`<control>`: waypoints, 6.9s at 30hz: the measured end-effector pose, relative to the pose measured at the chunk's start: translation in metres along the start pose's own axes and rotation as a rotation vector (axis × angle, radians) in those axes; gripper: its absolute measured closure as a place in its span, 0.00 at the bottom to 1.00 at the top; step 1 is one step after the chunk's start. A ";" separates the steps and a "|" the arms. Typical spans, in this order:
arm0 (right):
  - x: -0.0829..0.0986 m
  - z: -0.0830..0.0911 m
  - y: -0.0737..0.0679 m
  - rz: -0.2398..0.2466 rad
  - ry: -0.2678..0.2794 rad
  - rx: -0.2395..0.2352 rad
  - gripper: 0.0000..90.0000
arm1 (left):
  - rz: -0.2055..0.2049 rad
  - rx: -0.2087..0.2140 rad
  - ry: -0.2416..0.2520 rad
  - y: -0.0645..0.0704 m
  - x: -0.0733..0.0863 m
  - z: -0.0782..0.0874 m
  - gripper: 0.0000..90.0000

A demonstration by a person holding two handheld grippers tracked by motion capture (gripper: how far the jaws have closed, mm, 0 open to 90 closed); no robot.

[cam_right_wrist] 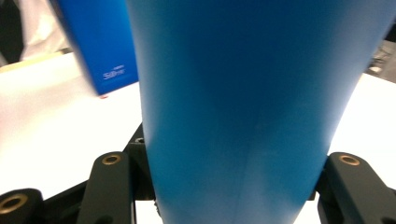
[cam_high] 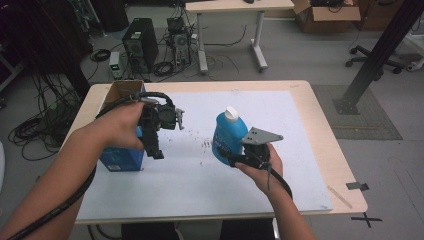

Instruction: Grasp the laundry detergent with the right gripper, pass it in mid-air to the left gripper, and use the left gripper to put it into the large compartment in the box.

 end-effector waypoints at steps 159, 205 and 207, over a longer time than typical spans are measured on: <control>-0.018 -0.049 -0.046 0.206 -0.097 -0.495 0.48 | -0.236 -0.014 -0.036 0.042 -0.082 0.010 0.36; -0.015 -0.048 -0.050 0.151 0.014 -0.466 0.21 | -0.202 -0.032 -0.111 0.047 -0.086 0.018 0.44; -0.015 -0.046 -0.048 0.141 0.020 -0.457 0.15 | -0.190 -0.025 -0.117 0.046 -0.086 0.019 0.44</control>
Point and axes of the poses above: each handheld gripper's, and its own axes: z roughly backward along the jaws, x roughly out of its underside, y roughly to its right, the point moved 3 cm from there along -z, roughly forward along the jaws, and after that the axes turned 7 degrees about y, right-handed, at the moved point
